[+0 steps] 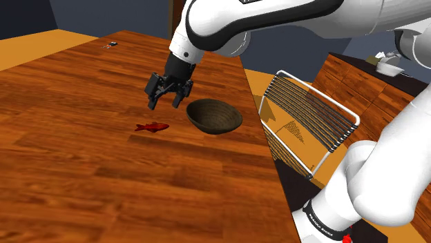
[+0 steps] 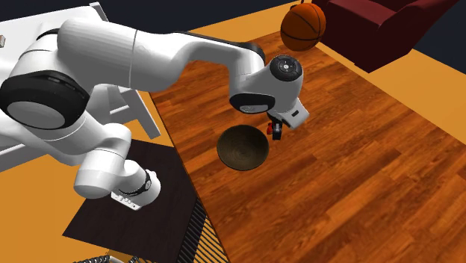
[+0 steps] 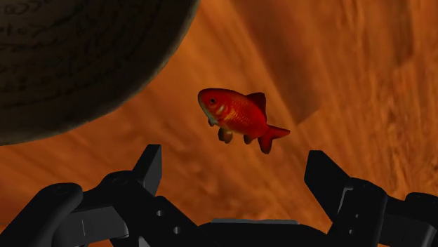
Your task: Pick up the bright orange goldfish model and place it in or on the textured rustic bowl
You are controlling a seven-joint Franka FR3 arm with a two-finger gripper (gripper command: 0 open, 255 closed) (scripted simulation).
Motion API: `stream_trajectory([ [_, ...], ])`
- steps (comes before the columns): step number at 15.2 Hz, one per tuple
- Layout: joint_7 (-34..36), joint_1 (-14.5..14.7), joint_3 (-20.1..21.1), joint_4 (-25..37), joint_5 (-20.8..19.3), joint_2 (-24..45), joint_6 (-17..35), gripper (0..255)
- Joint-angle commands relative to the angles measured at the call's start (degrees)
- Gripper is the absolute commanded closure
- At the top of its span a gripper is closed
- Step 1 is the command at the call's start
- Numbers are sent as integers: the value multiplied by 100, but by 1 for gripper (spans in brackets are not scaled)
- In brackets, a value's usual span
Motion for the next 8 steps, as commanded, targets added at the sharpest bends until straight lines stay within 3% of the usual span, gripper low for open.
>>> stream_trajectory([
  [1,6,22,22,-37,5,86,134,0],
  [8,3,47,46,-98,12,197,312,0],
])
